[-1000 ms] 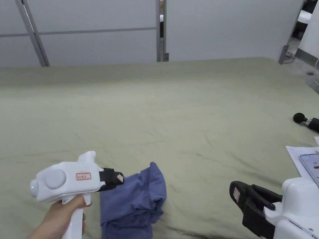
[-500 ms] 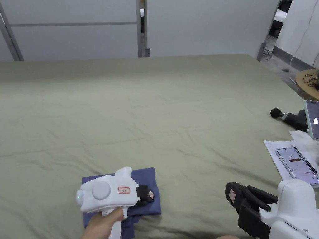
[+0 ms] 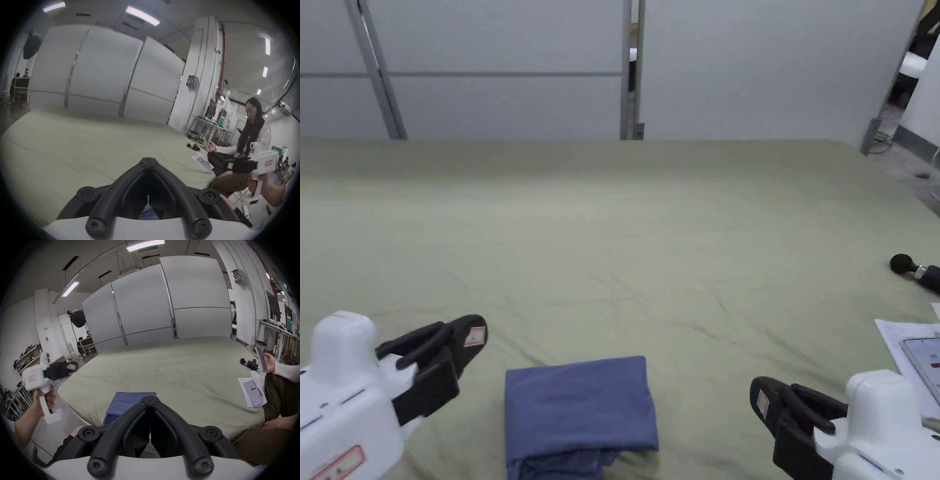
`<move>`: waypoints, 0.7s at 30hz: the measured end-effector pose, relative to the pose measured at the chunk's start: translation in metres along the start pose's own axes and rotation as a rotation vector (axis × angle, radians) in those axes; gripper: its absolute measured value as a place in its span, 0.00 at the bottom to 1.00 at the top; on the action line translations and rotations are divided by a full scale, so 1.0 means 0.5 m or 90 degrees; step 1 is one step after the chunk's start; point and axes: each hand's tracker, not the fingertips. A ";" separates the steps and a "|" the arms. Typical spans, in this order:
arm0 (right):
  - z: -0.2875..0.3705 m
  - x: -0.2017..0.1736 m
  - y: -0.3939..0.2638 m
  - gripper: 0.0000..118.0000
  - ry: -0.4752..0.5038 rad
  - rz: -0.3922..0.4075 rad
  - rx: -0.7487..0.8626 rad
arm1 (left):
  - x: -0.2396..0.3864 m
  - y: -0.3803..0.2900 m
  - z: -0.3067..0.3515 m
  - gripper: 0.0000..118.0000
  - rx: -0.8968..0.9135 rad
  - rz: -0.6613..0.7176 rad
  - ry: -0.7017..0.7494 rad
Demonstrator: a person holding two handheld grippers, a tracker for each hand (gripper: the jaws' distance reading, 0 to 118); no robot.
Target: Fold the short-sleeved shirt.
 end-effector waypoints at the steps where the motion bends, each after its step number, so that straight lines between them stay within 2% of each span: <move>1: -0.020 -0.004 0.001 0.02 0.011 0.009 -0.016 | -0.002 0.013 0.018 0.00 -0.006 -0.002 0.033; 3: -0.058 -0.013 0.008 0.02 0.011 0.052 -0.020 | -0.005 0.017 0.037 0.00 -0.016 -0.016 0.093; 4: -0.077 -0.016 0.014 0.02 0.010 0.062 -0.014 | -0.015 0.014 0.039 0.00 -0.028 -0.037 0.094; 6: -0.120 -0.026 0.027 0.02 -0.007 0.071 -0.012 | -0.017 0.006 0.044 0.00 -0.050 -0.056 0.113; 8: -0.179 -0.033 0.031 0.02 0.008 0.066 -0.029 | -0.013 -0.005 0.035 0.00 -0.073 -0.047 0.120; 9: -0.214 -0.034 0.030 0.02 0.043 0.038 -0.074 | -0.015 -0.007 0.033 0.00 -0.078 -0.043 0.114; 11: -0.297 -0.036 0.021 0.02 0.153 -0.016 -0.161 | -0.020 -0.021 0.021 0.00 -0.091 -0.019 0.114; 14: -0.452 -0.010 -0.036 0.02 0.253 -0.153 -0.297 | -0.042 -0.041 0.005 0.00 -0.108 0.026 0.101; 16: -0.537 0.013 -0.084 0.02 0.269 -0.218 -0.345 | -0.058 -0.050 -0.003 0.00 -0.123 0.048 0.096; 19: -0.602 0.037 -0.150 0.02 0.229 -0.257 -0.388 | -0.083 -0.064 -0.017 0.00 -0.138 0.113 0.071; 21: -0.617 0.049 -0.180 0.02 0.260 -0.301 -0.408 | -0.108 -0.074 -0.023 0.00 -0.149 0.158 0.066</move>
